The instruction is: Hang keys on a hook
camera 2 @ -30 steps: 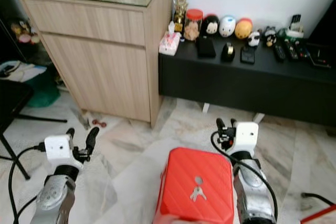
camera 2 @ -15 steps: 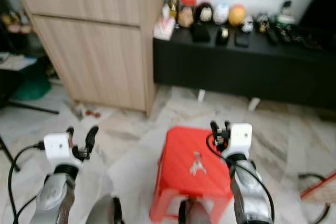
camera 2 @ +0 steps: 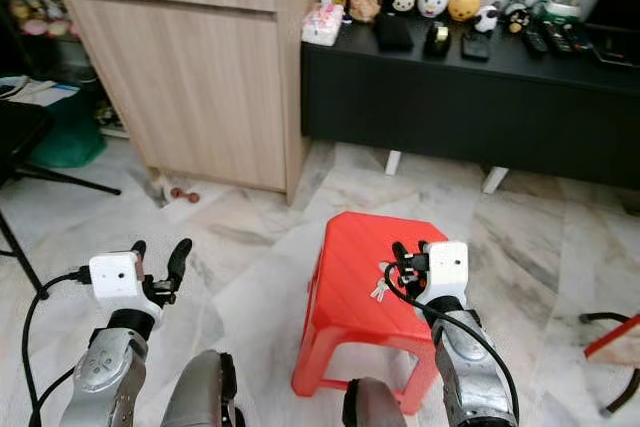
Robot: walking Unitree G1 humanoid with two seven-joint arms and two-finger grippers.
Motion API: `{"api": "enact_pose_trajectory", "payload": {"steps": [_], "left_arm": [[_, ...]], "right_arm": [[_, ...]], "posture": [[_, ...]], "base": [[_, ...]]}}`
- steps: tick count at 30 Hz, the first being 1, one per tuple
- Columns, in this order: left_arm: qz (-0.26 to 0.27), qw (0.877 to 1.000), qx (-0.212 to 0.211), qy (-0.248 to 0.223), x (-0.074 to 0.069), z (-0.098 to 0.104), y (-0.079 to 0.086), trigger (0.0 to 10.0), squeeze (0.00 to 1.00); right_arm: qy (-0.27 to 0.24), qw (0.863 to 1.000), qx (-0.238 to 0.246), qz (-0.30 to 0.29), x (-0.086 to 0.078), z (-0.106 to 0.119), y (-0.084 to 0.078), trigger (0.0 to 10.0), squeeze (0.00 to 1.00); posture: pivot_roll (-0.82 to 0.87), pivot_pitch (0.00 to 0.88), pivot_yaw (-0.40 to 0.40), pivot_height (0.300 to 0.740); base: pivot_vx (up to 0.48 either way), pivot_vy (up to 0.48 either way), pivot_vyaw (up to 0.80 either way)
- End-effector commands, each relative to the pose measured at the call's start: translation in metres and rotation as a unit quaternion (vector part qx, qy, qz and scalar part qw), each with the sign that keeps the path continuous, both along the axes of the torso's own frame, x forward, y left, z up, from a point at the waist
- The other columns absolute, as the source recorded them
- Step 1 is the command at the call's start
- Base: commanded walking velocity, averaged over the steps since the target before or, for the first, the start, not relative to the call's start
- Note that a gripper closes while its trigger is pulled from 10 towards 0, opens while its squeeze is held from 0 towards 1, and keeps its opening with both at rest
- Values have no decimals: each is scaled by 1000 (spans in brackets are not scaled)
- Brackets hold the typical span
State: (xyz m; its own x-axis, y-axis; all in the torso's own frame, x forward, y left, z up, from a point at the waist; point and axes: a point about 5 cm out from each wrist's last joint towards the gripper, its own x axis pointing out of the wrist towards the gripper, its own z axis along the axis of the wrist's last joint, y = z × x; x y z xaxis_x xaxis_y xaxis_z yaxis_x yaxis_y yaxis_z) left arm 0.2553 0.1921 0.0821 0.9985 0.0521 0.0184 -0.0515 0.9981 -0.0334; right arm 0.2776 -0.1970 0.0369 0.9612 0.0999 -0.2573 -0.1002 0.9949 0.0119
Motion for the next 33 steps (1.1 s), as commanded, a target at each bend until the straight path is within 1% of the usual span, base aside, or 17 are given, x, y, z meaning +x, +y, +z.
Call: {"api": "enact_pose_trajectory", "payload": {"steps": [1, 3, 6, 7, 11, 14, 15, 17, 18, 26, 28, 31, 32, 33], "left_arm": [[-8, 1000, -4, 16, 1, -5, -3, 10000, 0], [-7, 1000, -5, 17, 1, -5, -3, 10000, 0], [-7, 1000, -5, 17, 1, -5, -3, 10000, 0], [-8, 1000, -4, 17, 1, -5, -3, 10000, 0], [-9, 1000, -3, 18, 2, -5, -2, 10000, 0], [-9, 1000, -3, 17, 4, -4, -2, 10000, 0], [-9, 1000, -2, 16, 4, -3, -2, 10000, 0], [-9, 1000, -2, 16, 5, -3, -2, 10000, 0], [-8, 1000, -3, 15, 5, -3, -2, 10000, 0], [-8, 1000, -3, 12, 6, -1, -1, 10000, 0], [-7, 1000, -4, 8, 6, 0, -1, 10000, 0], [-7, 1000, -4, 7, 6, 1, -1, 10000, 0], [-7, 1000, -4, 7, 7, 1, -2, 10000, 0], [-7, 1000, -5, 6, 7, 1, -2, 10000, 0]], "right_arm": [[20, 1000, -10, -9, 1, -4, -5, 10000, 0], [37, 999, -17, -15, 0, -9, -7, 10000, 0], [44, 999, -3, -24, 1, -10, -7, 10000, 0], [55, 998, -12, -25, 1, -13, -8, 10000, 0], [79, 997, -22, -15, 0, -19, -6, 10000, 0], [92, 995, -17, -16, -1, -24, -5, 10000, 0], [105, 994, -24, -17, -3, -28, -7, 10000, 0], [112, 993, -30, -18, -4, -30, -8, 10000, 0], [126, 991, -39, -16, -6, -34, -9, 10000, 0], [150, 988, -43, -19, -8, -42, -11, 10000, 0], [163, 986, -44, -13, -10, -45, -11, 10000, 0], [166, 985, -44, -11, -10, -46, -11, 10000, 0], [168, 985, -42, -6, -10, -47, -10, 10000, 0], [178, 983, -37, 12, -9, -49, -8, 10000, 0]], "posture": [[-81, 88, -68, 619], [-82, 87, -67, 619], [-82, 87, -67, 619], [-81, 83, -63, 619], [-78, 79, -62, 619], [-79, 76, -60, 619], [-79, 76, -59, 619], [-79, 78, -58, 619], [-80, 79, -58, 619], [-79, 87, -56, 619], [-80, 90, -56, 619], [-80, 91, -56, 619], [-80, 91, -56, 619], [-84, 94, -57, 619]], "base": [[0, 0, 0], [131, 0, 0], [289, 0, 0], [296, 0, 0], [312, 0, 0], [339, 0, 0], [349, 0, 0], [347, 0, 0], [352, 0, 0], [355, 0, 0], [0, 0, 0], [0, 0, 0], [0, 0, 0], [0, 0, 0]]}}
